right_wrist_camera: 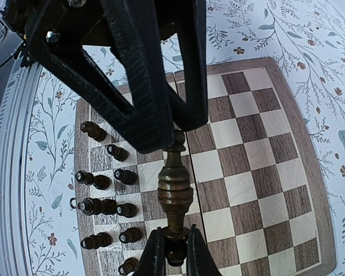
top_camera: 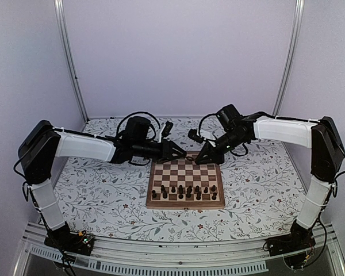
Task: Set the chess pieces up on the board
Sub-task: Pick up the chess piece from the chessboard.
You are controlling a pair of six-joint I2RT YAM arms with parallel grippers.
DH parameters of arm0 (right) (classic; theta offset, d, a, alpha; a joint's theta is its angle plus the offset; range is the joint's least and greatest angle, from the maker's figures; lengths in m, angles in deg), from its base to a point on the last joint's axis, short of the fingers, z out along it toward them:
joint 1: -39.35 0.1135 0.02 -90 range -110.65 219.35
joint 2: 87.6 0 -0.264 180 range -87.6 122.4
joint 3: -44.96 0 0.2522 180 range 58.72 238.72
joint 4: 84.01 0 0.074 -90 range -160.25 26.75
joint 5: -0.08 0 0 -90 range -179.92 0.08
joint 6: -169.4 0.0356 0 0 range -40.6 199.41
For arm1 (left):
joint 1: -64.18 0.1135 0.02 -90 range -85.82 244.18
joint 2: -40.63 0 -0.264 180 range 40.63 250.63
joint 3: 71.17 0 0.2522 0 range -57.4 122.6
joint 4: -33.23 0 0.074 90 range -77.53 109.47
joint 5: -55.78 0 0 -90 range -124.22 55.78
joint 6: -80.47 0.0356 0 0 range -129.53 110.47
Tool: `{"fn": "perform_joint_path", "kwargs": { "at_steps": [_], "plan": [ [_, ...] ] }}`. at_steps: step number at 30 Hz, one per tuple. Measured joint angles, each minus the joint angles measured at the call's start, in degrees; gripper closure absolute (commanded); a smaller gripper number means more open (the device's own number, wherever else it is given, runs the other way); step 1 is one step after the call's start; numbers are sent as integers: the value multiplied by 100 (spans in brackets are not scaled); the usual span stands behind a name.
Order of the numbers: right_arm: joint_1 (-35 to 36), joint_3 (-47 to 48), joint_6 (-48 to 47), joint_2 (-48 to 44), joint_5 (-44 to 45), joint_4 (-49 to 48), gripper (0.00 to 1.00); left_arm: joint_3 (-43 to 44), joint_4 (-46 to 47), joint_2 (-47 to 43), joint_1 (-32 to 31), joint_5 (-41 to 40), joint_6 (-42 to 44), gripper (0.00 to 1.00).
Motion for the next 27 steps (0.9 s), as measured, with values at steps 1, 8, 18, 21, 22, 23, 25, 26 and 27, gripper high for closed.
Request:
{"fn": "perform_joint_path", "kwargs": {
  "at_steps": [1, 8, 18, 21, 22, 23, 25, 26, 27],
  "plan": [
    [0, 0, 0, 0, 0, -7, 99, -2, -4, 0, -4, -35, -2, 64],
    [0, 0, 0, 0, 0, -17, 99, 0, -90, -37, -15, -240, 11, 68],
    [0, 0, 0, 2, 4, -17, 98, 24, -107, -28, -48, -76, 7, 69],
    [0, 0, 0, 11, 4, -15, 98, 72, -107, 2, -70, -17, 0, 72],
    [0, 0, 0, 17, 4, -7, 98, 87, -109, 15, -70, -13, -11, 73],
    [0, 0, 0, 26, 4, -7, 98, 105, -116, 37, -68, -7, -15, 74],
    [0, 0, 0, 55, 15, 0, 98, 127, -120, 76, -70, 4, -20, 76],
    [0, 0, 0, 66, 17, 0, 98, 127, -122, 85, -68, 9, -24, 76],
    [0, 0, 0, 81, 20, 0, 98, 129, -122, 92, -68, 20, -22, 76]
  ]
}}
